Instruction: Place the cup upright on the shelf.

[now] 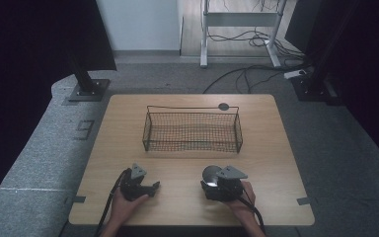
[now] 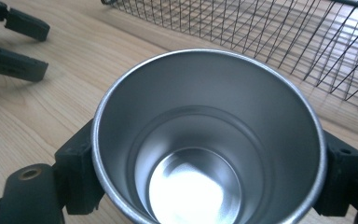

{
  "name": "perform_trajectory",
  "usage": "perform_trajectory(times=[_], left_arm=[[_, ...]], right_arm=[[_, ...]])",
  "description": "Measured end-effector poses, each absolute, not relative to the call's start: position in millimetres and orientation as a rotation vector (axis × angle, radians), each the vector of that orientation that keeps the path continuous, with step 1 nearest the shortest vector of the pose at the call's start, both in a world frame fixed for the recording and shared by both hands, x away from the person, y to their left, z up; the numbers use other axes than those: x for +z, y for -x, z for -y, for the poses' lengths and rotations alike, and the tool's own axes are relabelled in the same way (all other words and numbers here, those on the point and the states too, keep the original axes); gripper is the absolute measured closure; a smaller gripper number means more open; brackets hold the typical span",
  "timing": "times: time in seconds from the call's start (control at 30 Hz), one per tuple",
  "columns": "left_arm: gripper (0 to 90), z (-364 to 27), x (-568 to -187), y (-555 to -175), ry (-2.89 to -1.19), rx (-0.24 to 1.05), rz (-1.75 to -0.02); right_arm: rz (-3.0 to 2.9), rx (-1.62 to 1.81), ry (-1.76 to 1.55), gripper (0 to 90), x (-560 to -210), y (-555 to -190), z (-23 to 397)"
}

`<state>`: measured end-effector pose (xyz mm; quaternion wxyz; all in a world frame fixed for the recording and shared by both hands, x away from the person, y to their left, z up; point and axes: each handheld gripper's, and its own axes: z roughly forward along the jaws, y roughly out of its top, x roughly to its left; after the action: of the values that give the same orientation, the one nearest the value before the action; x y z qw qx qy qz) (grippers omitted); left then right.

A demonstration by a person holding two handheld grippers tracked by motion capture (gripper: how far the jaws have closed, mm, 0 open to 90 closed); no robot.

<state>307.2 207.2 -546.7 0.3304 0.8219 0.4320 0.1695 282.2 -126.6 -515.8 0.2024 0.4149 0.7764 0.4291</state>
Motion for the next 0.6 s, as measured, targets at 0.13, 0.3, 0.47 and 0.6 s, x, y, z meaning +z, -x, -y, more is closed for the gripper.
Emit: perform_trajectory(times=[0.13, 0.3, 0.47, 0.6], left_arm=[[17.3, -207, -547, -307, -2.149, 0.443, -1.130], [17.2, -207, -547, -307, -2.149, 0.443, -1.130], [17.3, -207, -547, -307, -2.149, 0.443, -1.130], [17.2, -207, -547, -307, -2.148, 0.443, -1.130]], right_arm=[[-2.156, 1.231, -1.161, 16.4, -511, -282, 130], [-2.140, 1.263, -1.149, 18.1, -504, -280, 133], [-2.133, 1.268, -1.146, 18.2, -503, -280, 133], [-2.133, 1.282, -1.151, 18.2, -504, -282, 134]])
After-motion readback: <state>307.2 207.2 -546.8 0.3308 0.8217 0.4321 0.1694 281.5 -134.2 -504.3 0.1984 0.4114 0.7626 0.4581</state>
